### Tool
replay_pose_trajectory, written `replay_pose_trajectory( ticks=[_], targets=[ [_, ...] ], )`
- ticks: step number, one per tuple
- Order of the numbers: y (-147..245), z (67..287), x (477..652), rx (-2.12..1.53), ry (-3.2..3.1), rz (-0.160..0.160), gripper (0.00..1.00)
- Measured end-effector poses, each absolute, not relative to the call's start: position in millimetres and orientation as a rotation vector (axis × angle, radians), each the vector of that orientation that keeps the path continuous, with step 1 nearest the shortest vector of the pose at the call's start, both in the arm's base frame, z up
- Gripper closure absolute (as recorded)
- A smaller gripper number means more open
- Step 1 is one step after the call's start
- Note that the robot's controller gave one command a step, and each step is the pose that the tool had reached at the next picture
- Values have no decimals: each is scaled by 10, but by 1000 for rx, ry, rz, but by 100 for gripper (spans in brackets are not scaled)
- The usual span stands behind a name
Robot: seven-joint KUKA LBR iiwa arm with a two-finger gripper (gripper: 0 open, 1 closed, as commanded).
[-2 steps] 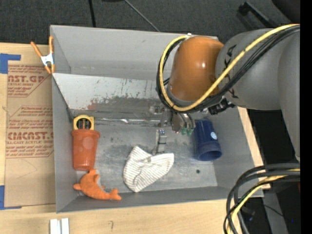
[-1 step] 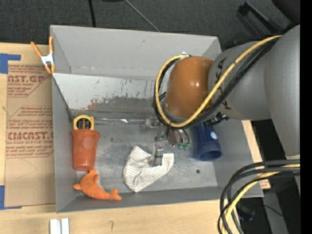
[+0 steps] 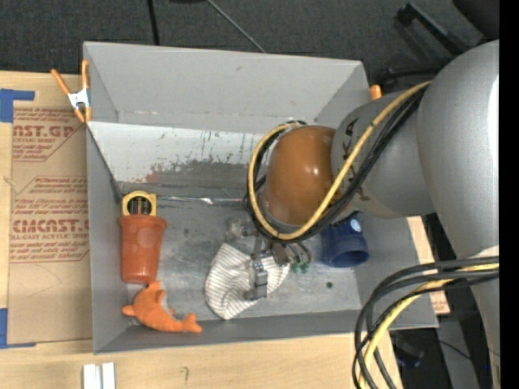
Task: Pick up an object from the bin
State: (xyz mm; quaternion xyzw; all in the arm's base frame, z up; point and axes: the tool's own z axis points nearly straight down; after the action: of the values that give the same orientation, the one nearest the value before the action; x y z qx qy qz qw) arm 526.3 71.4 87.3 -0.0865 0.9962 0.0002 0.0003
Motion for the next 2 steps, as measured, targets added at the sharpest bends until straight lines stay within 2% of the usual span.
replay_pose_trajectory(
  ticks=[1, 2],
  targets=[
    [713, 762, 5210, -306, 3129, 2, 0],
    [362, 702, 5378, -352, 3119, 1, 100]
  ],
)
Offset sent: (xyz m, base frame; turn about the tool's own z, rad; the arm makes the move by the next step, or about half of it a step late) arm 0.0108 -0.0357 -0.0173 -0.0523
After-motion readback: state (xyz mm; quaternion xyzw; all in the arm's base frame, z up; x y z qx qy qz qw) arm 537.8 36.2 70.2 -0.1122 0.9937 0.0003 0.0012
